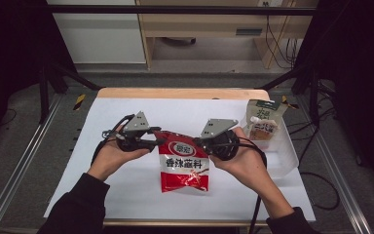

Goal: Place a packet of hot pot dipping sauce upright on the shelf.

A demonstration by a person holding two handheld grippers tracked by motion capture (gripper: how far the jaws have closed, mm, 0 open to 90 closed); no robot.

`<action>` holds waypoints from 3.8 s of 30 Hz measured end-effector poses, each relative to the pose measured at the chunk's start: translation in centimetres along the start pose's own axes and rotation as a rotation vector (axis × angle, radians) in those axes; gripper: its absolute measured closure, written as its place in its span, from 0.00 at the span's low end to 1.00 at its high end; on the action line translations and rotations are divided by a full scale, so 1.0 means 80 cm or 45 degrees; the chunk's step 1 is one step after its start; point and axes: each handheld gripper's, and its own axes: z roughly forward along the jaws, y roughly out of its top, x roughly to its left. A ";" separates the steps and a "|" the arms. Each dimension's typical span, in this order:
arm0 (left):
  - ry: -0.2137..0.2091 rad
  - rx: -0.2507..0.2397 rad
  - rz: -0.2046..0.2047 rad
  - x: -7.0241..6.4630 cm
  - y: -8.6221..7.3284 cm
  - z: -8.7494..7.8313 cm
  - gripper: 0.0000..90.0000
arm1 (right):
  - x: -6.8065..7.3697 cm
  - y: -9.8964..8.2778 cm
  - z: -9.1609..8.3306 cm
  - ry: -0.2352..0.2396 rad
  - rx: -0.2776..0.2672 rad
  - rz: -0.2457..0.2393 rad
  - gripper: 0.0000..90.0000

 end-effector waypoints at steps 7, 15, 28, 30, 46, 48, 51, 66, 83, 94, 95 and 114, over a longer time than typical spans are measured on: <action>-0.049 0.022 -0.023 -0.004 0.005 0.003 0.93 | -0.008 -0.006 -0.001 0.009 0.029 0.026 1.00; -0.057 0.059 0.054 -0.022 0.024 -0.008 1.00 | -0.021 -0.017 -0.011 0.059 0.068 0.053 1.00; -0.044 0.075 0.198 -0.045 0.052 -0.019 1.00 | -0.033 0.000 -0.016 0.113 0.293 -0.116 0.66; -0.045 0.078 0.208 -0.046 0.054 -0.020 1.00 | -0.034 0.003 -0.014 0.126 0.309 -0.117 0.65; -0.046 0.047 0.200 -0.047 0.055 -0.026 1.00 | -0.028 0.014 0.005 0.249 0.439 -0.109 1.00; -0.046 0.043 0.192 -0.047 0.055 -0.026 1.00 | -0.028 0.016 0.004 0.251 0.442 -0.112 1.00; -0.054 0.013 0.175 -0.045 0.054 -0.029 0.99 | -0.029 0.019 0.002 0.233 0.448 -0.121 1.00; 0.100 -0.016 0.029 -0.051 -0.015 -0.033 0.24 | -0.057 0.041 -0.004 0.180 0.472 -0.142 1.00; 0.236 0.069 -0.172 -0.038 -0.120 -0.035 0.09 | -0.100 0.044 -0.003 0.136 0.465 -0.081 1.00; 0.327 0.117 -0.251 -0.029 -0.165 -0.045 0.07 | -0.118 0.056 -0.053 0.062 0.373 -0.055 1.00; 0.331 0.121 -0.264 -0.027 -0.168 -0.045 0.07 | -0.119 0.056 -0.059 0.056 0.367 -0.054 1.00; 0.381 0.145 -0.282 -0.018 -0.175 -0.048 0.07 | -0.140 0.031 -0.149 -0.059 0.309 0.012 1.00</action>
